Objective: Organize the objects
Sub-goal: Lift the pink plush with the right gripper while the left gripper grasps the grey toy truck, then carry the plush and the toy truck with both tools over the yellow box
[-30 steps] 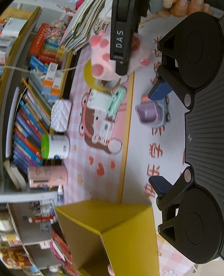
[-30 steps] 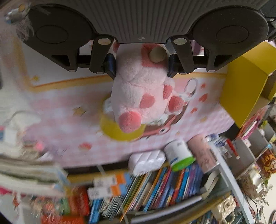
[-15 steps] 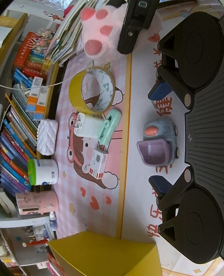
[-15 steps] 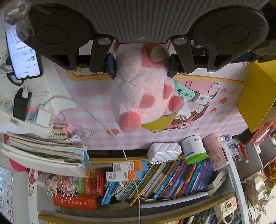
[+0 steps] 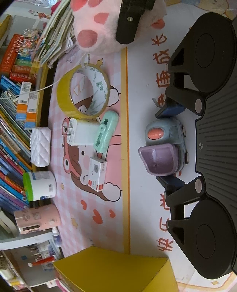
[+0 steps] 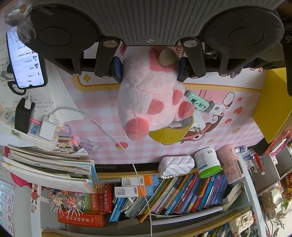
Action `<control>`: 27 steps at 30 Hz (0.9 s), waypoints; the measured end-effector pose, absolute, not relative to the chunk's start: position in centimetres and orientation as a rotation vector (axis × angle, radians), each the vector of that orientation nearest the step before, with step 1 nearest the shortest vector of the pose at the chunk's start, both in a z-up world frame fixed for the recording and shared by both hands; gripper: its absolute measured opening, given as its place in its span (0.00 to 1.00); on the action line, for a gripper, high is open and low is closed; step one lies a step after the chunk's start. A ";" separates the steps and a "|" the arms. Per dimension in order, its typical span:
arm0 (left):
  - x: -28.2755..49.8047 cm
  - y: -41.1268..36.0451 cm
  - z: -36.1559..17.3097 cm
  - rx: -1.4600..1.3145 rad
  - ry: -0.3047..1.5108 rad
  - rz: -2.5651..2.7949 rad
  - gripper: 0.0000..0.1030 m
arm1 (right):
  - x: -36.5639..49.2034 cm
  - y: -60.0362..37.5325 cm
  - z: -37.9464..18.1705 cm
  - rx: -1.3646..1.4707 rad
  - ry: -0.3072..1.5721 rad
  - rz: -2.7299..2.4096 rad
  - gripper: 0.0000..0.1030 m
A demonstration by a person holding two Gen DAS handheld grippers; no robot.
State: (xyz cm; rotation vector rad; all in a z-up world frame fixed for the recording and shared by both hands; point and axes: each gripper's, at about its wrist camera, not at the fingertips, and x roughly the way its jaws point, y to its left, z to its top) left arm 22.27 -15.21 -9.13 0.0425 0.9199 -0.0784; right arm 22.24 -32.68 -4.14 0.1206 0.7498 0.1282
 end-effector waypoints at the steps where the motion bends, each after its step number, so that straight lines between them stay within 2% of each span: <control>1: 22.2 -15.1 -9.0 0.036 0.917 -0.076 0.62 | 22.2 -32.6 -4.1 0.119 0.750 0.127 0.51; 9: 21.1 -14.4 -6.9 0.022 0.804 -0.067 0.62 | 22.2 -32.3 -4.2 0.119 0.760 0.124 0.51; 27: 16.9 -11.0 -4.1 -0.039 0.700 -0.059 0.62 | 20.0 -28.5 -3.9 0.059 0.783 0.172 0.51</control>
